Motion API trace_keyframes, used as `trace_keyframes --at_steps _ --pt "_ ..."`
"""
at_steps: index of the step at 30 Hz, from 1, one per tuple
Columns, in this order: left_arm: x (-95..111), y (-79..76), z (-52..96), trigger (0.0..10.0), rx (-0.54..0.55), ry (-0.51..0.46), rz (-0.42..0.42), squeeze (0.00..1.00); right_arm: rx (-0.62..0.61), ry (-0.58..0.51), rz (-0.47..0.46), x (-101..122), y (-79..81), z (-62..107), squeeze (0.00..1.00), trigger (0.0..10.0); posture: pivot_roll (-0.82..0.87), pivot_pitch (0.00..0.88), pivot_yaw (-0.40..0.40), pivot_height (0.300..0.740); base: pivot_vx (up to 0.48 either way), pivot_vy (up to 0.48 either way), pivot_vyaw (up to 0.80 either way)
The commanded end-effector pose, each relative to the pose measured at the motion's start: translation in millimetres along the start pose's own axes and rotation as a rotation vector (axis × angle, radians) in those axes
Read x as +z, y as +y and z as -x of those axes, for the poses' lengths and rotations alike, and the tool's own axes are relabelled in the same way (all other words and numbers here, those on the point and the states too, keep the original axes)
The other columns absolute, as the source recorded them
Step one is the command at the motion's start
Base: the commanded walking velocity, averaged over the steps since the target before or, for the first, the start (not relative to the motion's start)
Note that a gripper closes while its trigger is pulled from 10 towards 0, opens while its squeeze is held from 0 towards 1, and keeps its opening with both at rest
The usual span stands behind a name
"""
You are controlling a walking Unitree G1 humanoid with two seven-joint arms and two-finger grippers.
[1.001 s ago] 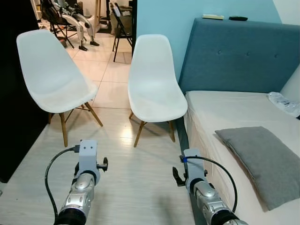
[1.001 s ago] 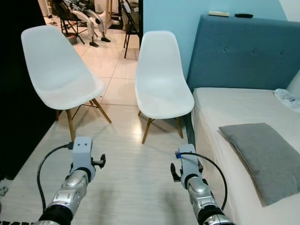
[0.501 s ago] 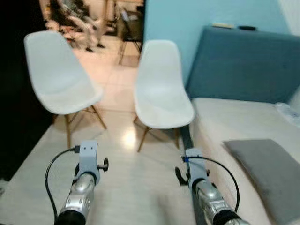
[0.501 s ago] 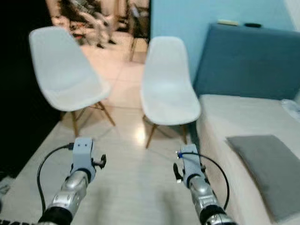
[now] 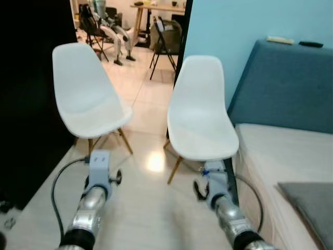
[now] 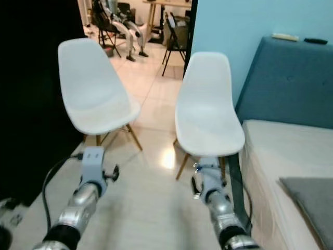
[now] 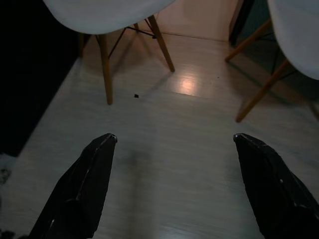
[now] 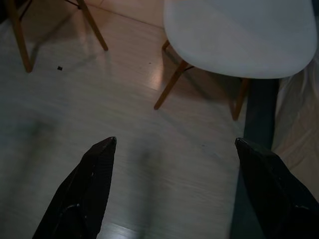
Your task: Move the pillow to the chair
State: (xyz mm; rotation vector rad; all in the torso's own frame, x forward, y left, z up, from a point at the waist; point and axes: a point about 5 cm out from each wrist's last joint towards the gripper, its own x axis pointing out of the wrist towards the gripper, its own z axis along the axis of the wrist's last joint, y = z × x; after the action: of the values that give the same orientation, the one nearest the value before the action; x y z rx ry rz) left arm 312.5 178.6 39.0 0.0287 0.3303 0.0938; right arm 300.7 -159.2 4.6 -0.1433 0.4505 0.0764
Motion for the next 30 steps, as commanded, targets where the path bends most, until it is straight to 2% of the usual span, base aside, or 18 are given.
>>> trace_keyframes --at_steps 1,24,26,30 --pt "-3.7 -5.4 0.5 10.0 -0.021 0.014 -0.016 0.00 -0.033 0.030 -0.017 -7.0 -8.7 2.2 0.00 10.0 0.08 0.017 -0.025 0.740 0.281 0.000 0.00" --pt "1.0 -8.3 -3.8 10.0 -0.061 0.023 -0.048 0.00 -0.066 0.034 -0.070 -17.8 -8.6 7.6 0.00 10.0 0.07 0.028 0.030 0.740 0.280 0.000 -0.75" --pt "1.2 -8.8 -4.1 10.0 -0.063 0.023 -0.048 0.00 -0.072 0.053 -0.033 -19.0 -8.9 7.4 0.00 10.0 0.07 0.029 0.031 0.740 0.277 0.000 0.00" --pt "1.1 -10.0 -4.2 10.0 -0.068 0.025 -0.046 0.00 -0.077 0.066 -0.055 -20.2 -9.3 7.4 0.00 10.0 0.07 0.029 0.036 0.740 0.281 0.000 0.00"
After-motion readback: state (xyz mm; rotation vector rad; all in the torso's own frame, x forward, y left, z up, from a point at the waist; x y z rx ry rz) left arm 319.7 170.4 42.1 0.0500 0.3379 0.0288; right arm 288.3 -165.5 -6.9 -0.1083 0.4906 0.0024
